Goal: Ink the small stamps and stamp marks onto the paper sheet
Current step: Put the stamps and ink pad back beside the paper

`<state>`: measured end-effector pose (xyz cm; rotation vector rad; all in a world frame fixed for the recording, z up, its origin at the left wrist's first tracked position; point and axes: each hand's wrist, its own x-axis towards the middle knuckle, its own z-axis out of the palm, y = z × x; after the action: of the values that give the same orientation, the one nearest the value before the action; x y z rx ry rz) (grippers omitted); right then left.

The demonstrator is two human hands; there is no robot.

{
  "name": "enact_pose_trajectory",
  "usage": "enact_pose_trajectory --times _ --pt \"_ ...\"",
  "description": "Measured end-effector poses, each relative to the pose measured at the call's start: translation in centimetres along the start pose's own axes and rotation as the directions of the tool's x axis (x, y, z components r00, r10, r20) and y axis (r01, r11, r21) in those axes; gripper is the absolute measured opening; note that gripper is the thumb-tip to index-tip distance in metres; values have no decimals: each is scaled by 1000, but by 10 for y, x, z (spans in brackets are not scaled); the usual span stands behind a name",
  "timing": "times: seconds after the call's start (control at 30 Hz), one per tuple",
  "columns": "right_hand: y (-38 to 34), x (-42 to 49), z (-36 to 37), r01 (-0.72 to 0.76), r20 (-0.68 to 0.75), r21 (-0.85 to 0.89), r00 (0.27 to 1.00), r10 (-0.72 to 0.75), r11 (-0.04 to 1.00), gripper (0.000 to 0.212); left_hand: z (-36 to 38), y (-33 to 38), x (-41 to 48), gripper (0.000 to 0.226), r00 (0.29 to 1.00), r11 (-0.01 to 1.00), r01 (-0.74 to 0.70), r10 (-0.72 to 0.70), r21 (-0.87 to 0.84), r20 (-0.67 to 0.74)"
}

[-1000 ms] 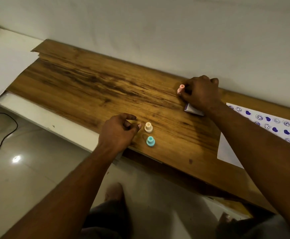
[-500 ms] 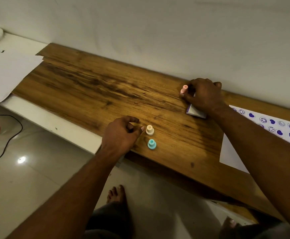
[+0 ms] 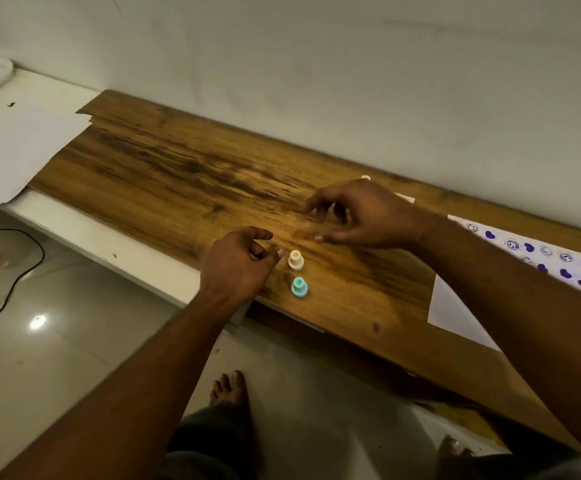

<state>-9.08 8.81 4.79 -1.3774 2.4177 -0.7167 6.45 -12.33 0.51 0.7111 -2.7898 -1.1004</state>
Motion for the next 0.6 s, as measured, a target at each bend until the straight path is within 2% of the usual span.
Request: enact_pose_trajectory --times 0.1,0.23,0.4,0.53,0.6 --pt "-8 12 27 47 148 -61 988 -38 997 51 -1 0 0 38 999 999 21 -22 30 24" --pt "-10 19 37 53 204 -24 978 -47 998 51 0 -6 2 34 996 999 32 -35 34 80" --pt "-9 20 47 46 194 -51 980 -35 998 30 3 -12 4 33 995 1000 19 -21 18 99" --pt "-6 18 50 30 178 -44 984 -22 999 29 3 -13 4 33 994 999 35 -34 -1 99" --pt "0 15 50 -33 100 -42 994 37 999 32 3 -13 4 34 994 999 35 -34 -2 102"
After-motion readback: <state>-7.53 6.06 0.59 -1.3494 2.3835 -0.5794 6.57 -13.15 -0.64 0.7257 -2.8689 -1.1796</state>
